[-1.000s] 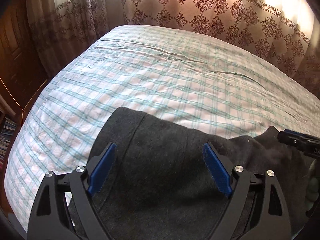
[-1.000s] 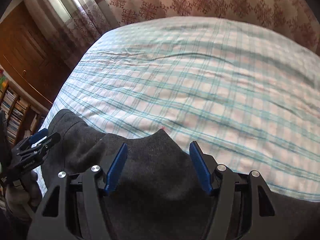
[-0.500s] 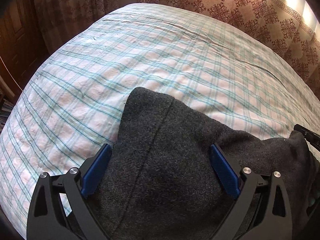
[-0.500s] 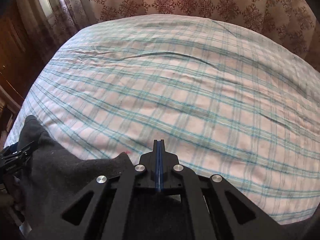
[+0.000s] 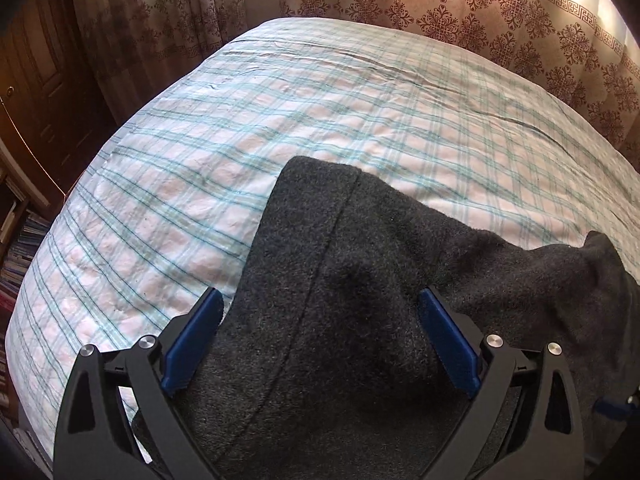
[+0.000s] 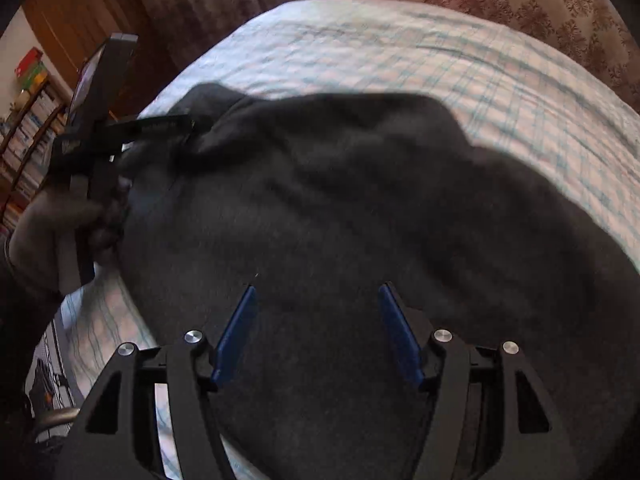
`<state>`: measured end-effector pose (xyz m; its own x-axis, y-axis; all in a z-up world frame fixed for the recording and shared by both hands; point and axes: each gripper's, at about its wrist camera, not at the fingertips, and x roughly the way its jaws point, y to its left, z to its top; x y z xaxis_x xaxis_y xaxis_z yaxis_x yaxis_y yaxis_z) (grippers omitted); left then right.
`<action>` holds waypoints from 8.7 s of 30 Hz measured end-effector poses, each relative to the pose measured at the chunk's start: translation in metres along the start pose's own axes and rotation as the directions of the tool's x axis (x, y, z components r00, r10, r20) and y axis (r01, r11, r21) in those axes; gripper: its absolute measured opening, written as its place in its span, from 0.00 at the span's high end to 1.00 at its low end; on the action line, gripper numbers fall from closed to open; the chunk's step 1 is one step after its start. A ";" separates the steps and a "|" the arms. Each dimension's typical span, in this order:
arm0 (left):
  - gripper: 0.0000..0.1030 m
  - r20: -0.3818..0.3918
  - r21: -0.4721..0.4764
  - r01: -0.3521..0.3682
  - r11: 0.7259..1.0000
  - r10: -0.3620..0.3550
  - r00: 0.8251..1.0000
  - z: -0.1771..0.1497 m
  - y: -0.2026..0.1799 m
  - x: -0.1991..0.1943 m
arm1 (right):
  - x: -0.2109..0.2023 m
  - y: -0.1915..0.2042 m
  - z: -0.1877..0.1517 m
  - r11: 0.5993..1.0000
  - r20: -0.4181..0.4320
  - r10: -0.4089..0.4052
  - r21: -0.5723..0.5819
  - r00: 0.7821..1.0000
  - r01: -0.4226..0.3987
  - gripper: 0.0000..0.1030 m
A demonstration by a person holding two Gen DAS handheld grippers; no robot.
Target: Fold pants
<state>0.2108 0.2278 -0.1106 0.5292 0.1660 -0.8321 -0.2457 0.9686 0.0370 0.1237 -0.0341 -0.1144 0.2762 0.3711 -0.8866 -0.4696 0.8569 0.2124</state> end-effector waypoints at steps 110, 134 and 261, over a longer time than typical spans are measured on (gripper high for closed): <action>0.02 -0.194 0.648 0.373 0.664 -0.330 0.924 -0.199 -0.376 -0.134 | -0.229 -0.270 -0.336 0.387 0.263 -0.440 0.918 0.858 -0.083 0.38; 0.02 -0.230 0.617 0.410 0.672 -0.345 0.910 -0.189 -0.365 -0.116 | -0.236 -0.286 -0.339 0.273 0.260 -0.438 0.951 0.861 -0.148 0.33; 0.31 -0.416 -0.037 0.752 0.658 -0.695 0.587 -0.132 -0.214 -0.049 | -0.110 -0.221 0.043 0.987 0.119 0.140 0.061 0.983 -0.148 0.39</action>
<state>0.1304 -0.0115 -0.1505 0.1437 -0.6526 -0.7440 0.2061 0.7550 -0.6224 0.2333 -0.2492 -0.0465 0.3052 0.5273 -0.7930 -0.4533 0.8128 0.3659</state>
